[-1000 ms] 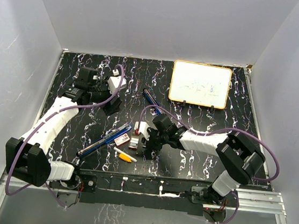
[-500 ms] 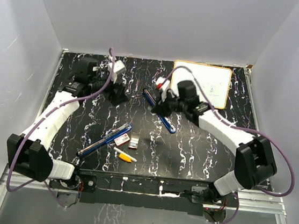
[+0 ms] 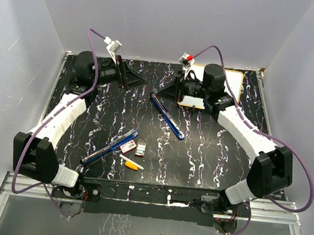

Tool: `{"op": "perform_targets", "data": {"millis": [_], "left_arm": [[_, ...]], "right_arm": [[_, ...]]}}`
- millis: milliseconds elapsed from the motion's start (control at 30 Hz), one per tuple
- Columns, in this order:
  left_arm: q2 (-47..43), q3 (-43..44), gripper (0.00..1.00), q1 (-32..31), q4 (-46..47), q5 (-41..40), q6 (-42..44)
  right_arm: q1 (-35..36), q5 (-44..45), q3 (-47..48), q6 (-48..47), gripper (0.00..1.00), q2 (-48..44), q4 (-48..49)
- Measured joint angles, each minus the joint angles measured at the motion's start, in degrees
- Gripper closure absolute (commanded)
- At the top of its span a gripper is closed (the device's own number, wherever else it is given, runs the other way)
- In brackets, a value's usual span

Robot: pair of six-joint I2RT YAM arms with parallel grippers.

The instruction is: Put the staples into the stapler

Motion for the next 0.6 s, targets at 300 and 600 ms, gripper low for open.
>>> {"op": "perform_targets", "data": {"millis": [300, 600], "left_arm": [[2.8, -9.3, 0.3, 0.0, 25.3, 2.9, -22.6], [2.8, -13.3, 0.3, 0.0, 41.3, 4.0, -33.0]], "right_arm": [[-0.2, -6.8, 0.3, 16.2, 0.86, 2.8, 13.7], [-0.2, -9.5, -0.8, 26.6, 0.85, 4.1, 24.8]]}}
